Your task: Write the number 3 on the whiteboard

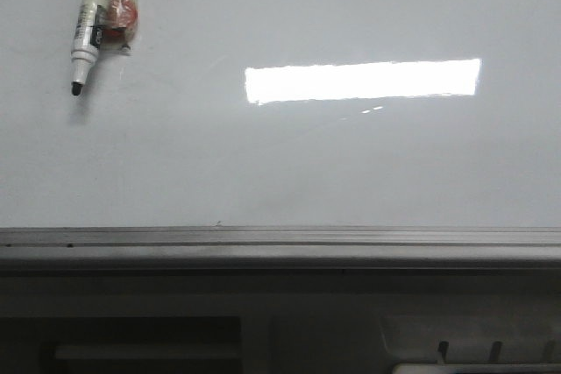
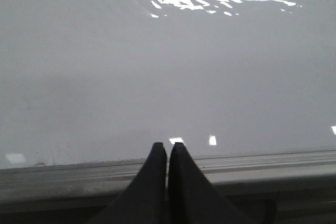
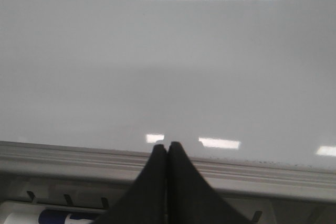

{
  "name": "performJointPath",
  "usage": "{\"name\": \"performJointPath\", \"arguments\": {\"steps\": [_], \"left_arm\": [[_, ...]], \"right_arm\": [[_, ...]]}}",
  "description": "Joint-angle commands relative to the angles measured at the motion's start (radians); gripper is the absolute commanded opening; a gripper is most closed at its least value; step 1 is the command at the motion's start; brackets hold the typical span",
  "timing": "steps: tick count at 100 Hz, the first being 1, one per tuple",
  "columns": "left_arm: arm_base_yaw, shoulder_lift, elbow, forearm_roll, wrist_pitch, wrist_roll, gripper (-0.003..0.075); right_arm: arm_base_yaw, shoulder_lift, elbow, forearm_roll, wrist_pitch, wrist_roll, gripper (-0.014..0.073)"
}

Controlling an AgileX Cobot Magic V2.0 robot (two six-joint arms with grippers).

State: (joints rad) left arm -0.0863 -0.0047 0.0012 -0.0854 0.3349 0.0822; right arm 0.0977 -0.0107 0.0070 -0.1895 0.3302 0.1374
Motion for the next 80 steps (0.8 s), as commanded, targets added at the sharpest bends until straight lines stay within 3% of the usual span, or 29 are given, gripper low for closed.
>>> {"name": "performJointPath", "arguments": {"steps": [1, 80], "left_arm": [[0.001, -0.023, 0.011, -0.005, -0.059, -0.008, -0.0021], [0.001, -0.023, 0.011, -0.005, -0.074, -0.008, -0.0021]], "right_arm": [[-0.005, -0.015, 0.030, -0.016, -0.018, -0.002, -0.0061], [-0.005, -0.015, 0.030, -0.028, -0.016, -0.002, -0.0061]]}}
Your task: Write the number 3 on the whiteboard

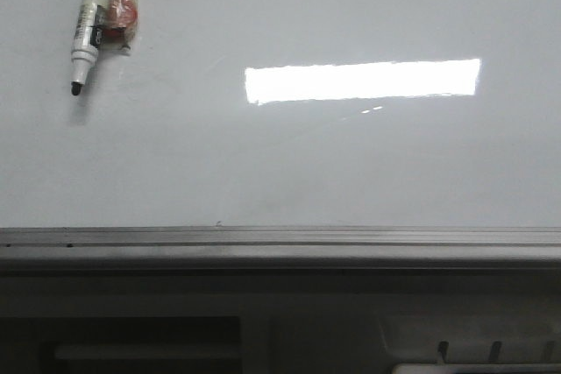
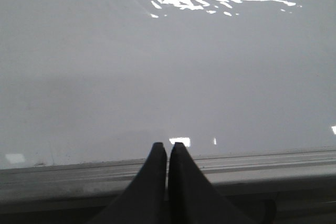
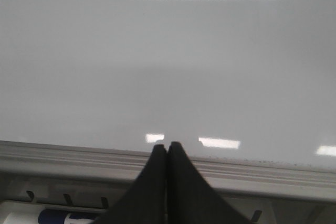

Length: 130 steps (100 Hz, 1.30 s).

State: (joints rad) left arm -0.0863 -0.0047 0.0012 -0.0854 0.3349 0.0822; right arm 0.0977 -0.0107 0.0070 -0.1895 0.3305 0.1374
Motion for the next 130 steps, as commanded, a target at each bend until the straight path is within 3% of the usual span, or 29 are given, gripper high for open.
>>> {"name": "performJointPath", "arguments": {"steps": [1, 7, 19, 37, 49, 64, 81, 95, 109, 119, 130], "left_arm": [[0.001, -0.023, 0.011, -0.008, -0.074, -0.008, -0.0021], [0.001, -0.023, 0.011, -0.078, -0.101, -0.008, -0.0021], [0.001, -0.023, 0.011, -0.414, -0.165, -0.006, -0.0021], [0.001, -0.023, 0.011, -0.564, -0.254, -0.006, -0.0021], [0.001, -0.023, 0.011, -0.792, -0.264, -0.006, -0.0021], [0.001, -0.023, 0.011, -0.832, -0.283, -0.006, -0.0020], [0.001, -0.023, -0.032, -0.804, -0.293, -0.002, -0.0021], [0.001, 0.044, -0.184, -0.627, -0.111, -0.002, -0.0021], [0.001, 0.234, -0.368, -0.438, 0.058, 0.027, -0.0020], [0.001, 0.395, -0.499, -0.438, 0.174, 0.177, -0.0010], [-0.029, 0.510, -0.584, -0.467, 0.201, 0.231, 0.0102]], "right_arm": [[-0.005, -0.015, 0.030, -0.034, -0.017, -0.002, -0.0061], [-0.005, -0.015, 0.030, -0.105, -0.039, -0.002, -0.0061], [-0.005, -0.015, 0.030, -0.240, -0.174, -0.002, -0.0061], [-0.005, -0.015, 0.030, -0.227, -0.498, 0.000, -0.0061], [-0.005, -0.015, 0.028, -0.103, -0.664, 0.079, -0.0061], [-0.005, -0.015, -0.020, 0.138, -0.449, 0.130, -0.0061], [-0.005, -0.006, -0.073, 0.147, -0.401, 0.146, -0.0061], [-0.003, 0.017, -0.176, 0.149, -0.266, 0.147, -0.0061], [0.021, 0.140, -0.303, 0.149, -0.136, 0.144, -0.0061], [0.045, 0.240, -0.391, 0.149, -0.076, 0.137, -0.0060], [0.080, 0.358, -0.475, 0.147, -0.059, 0.137, -0.0059]]}}
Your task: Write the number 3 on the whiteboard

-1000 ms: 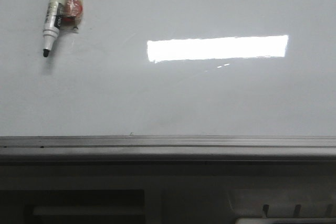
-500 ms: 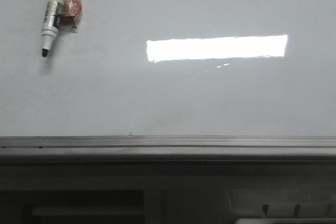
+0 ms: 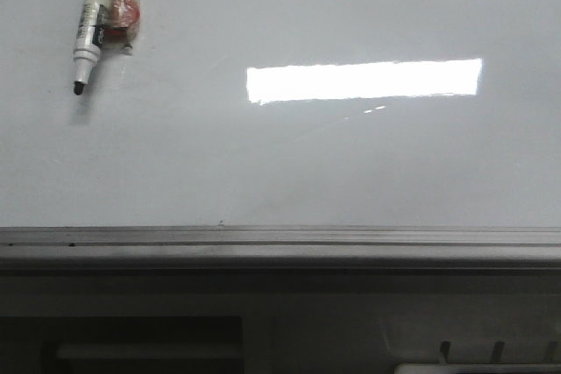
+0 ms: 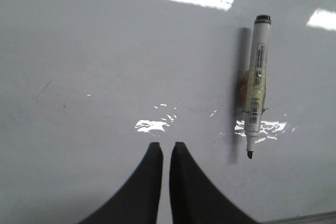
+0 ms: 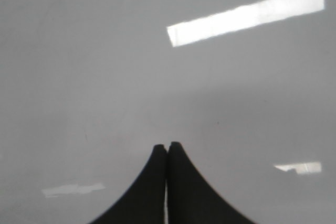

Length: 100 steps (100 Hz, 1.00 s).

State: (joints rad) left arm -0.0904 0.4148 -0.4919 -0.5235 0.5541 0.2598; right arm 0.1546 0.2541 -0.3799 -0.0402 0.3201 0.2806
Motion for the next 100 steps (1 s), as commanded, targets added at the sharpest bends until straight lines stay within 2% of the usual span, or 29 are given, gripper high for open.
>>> {"name": "performJointPath", "arguments": {"steps": [1, 13, 21, 29, 36, 53, 61, 89, 100], "left_arm": [[-0.030, 0.104, -0.098, -0.033, -0.018, 0.053, 0.0112], [-0.071, 0.206, -0.139, -0.045, -0.020, 0.053, 0.0326], [-0.102, 0.272, -0.155, -0.058, -0.007, 0.053, 0.0399], [-0.150, 0.353, -0.176, -0.060, 0.019, 0.055, 0.0390], [-0.202, 0.422, -0.204, -0.060, 0.039, 0.055, 0.0376], [-0.314, 0.558, -0.273, -0.062, -0.031, 0.049, 0.0374], [-0.340, 0.603, -0.299, -0.062, -0.079, 0.044, 0.0374], [-0.344, 0.756, -0.361, -0.064, -0.100, 0.044, 0.0369], [-0.344, 0.794, -0.367, -0.064, -0.117, 0.044, 0.0300]], "right_arm": [[0.028, 0.106, -0.097, -0.003, -0.049, -0.007, -0.0059], [0.074, 0.199, -0.162, -0.014, -0.067, -0.007, -0.0059], [0.103, 0.240, -0.182, -0.014, -0.094, -0.007, -0.0059], [0.136, 0.272, -0.191, -0.015, -0.127, -0.007, -0.0055], [0.167, 0.292, -0.191, -0.018, -0.155, -0.007, 0.0001], [0.235, 0.335, -0.191, -0.021, -0.173, -0.007, 0.0295], [0.261, 0.346, -0.191, -0.021, -0.173, -0.007, 0.0381], [0.286, 0.346, -0.191, -0.021, -0.171, -0.007, 0.0388], [0.286, 0.346, -0.191, -0.021, -0.173, -0.007, 0.0388]]}}
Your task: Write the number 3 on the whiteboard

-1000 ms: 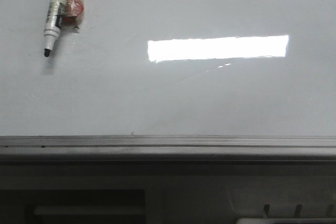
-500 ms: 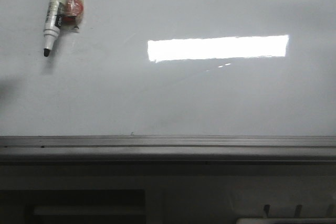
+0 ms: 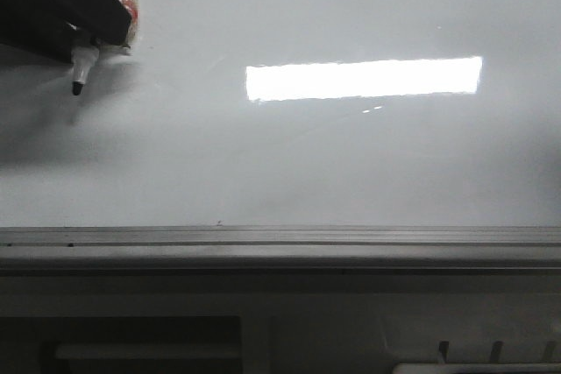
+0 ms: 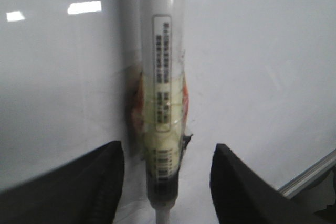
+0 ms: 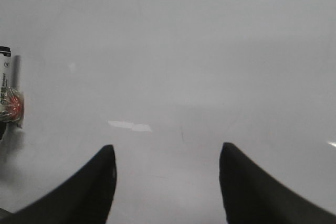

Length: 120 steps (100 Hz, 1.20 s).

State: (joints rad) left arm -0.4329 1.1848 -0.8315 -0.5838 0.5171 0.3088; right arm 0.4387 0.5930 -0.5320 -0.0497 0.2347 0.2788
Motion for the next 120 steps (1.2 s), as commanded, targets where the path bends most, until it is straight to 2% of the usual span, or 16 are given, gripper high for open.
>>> {"name": "performJointPath", "arguments": {"steps": [1, 8, 9, 10, 12, 17, 32, 42, 57, 64, 71, 89, 120], "left_arm": [[-0.001, 0.031, -0.028, -0.003, -0.080, -0.005, 0.0282], [-0.001, 0.043, -0.028, 0.001, -0.077, -0.005, 0.0178], [-0.001, 0.045, -0.028, 0.003, -0.074, -0.005, 0.0134], [-0.001, 0.045, -0.028, 0.003, -0.074, -0.005, 0.0134], [-0.001, 0.045, -0.028, 0.005, -0.072, -0.005, 0.0070], [-0.001, 0.045, -0.028, 0.005, -0.067, -0.001, -0.0025], [-0.014, -0.004, -0.033, 0.001, -0.025, 0.052, -0.0020], [-0.057, -0.078, -0.058, 0.001, 0.077, 0.250, -0.0020], [-0.132, -0.186, -0.092, 0.001, 0.272, 0.627, -0.0020], [-0.154, -0.227, -0.097, 0.003, 0.333, 0.764, -0.0020], [-0.159, -0.260, -0.097, 0.003, 0.378, 0.852, -0.0020], [-0.159, -0.308, -0.097, 0.003, 0.445, 0.929, -0.0020], [-0.159, -0.320, -0.097, 0.003, 0.484, 0.944, -0.0020]], "right_arm": [[0.002, 0.008, -0.039, -0.011, -0.088, -0.005, 0.0388], [0.002, 0.008, -0.040, -0.011, -0.088, -0.005, 0.0388], [0.002, 0.008, -0.041, -0.011, -0.088, -0.005, 0.0388], [0.002, 0.008, -0.041, -0.011, -0.088, -0.005, 0.0388], [0.002, 0.008, -0.042, -0.011, -0.090, -0.005, 0.0388], [0.012, 0.008, -0.053, -0.011, -0.090, -0.005, 0.0388], [0.097, 0.009, -0.117, -0.011, -0.086, -0.016, 0.0388], [0.215, 0.044, -0.190, -0.011, -0.035, -0.106, 0.0388], [0.453, 0.175, -0.360, -0.011, 0.190, -0.307, 0.0388], [0.552, 0.249, -0.439, -0.011, 0.292, -0.376, 0.0388], [0.623, 0.318, -0.511, -0.013, 0.361, -0.389, 0.0388], [0.688, 0.461, -0.626, -0.013, 0.419, -0.390, 0.0389], [0.741, 0.572, -0.677, 0.002, 0.359, -0.410, 0.0388]]}}
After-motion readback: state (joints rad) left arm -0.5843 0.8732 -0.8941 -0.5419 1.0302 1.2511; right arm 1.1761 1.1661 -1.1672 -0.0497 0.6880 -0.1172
